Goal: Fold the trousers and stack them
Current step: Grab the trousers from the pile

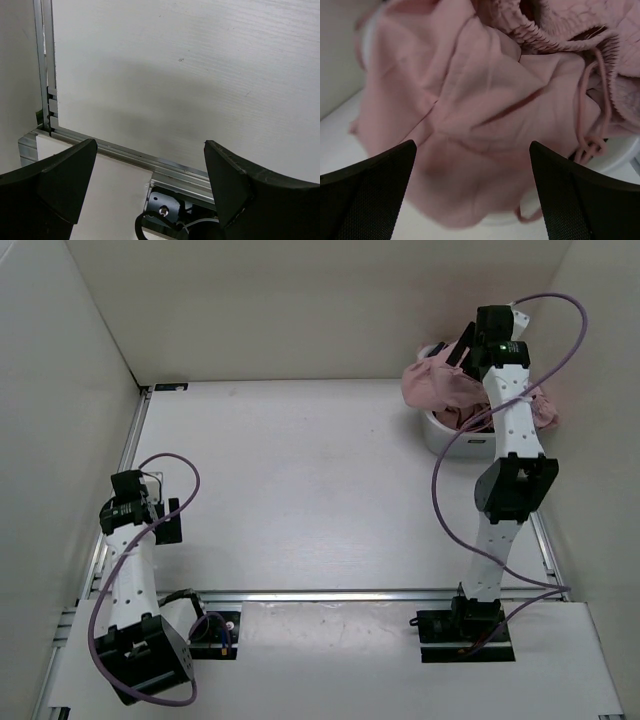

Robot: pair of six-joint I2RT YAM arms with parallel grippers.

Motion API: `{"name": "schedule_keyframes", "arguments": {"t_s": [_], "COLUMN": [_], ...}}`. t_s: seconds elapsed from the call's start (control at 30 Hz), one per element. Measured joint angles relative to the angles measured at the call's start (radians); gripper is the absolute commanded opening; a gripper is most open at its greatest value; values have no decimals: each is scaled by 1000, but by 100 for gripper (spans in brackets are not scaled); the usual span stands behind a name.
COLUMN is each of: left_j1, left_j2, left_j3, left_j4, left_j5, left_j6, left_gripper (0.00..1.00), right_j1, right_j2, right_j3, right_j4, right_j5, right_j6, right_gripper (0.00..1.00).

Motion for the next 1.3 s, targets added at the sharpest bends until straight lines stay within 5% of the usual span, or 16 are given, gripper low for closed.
{"name": "schedule_keyframes", "arguments": {"t_s": [0.13, 0.2, 0.27, 0.47, 0.63, 0.87, 0.93, 1.1, 1.3], "left_j1": [0, 0, 0, 0, 0, 0, 0, 0, 0], "left_j2": [32, 47, 55, 57, 51, 32, 29, 25, 30], "left_j3": [0, 0, 0, 0, 0, 0, 0, 36, 207], "left_j4": [0, 0, 0, 0, 0, 0, 0, -10, -26], "left_j5": [0, 1, 1, 1, 4, 13, 19, 36, 65], "left_j6": [0, 0, 0, 0, 1, 5, 7, 11, 13], "left_gripper": [100, 100, 100, 100, 100, 100, 100, 100, 100], "right_j1": [-25, -27, -28, -23, 50, 612, 682, 745, 858], "right_j2": [141, 187, 206, 77, -239, -684, -726, -684, -387], "right_j3": [7, 7, 6, -116, -261, -255, -230, -177, -144], "right_j4": [19, 18, 18, 55, 79, 280, 333, 418, 301], "right_j5": [-15, -23, -28, 0, 91, 252, 242, 245, 298], "right_j6": [-11, -22, -34, -23, -45, -112, -91, 24, 232], "right_gripper": [97, 63, 0, 0, 0, 0, 0, 0, 0]}}
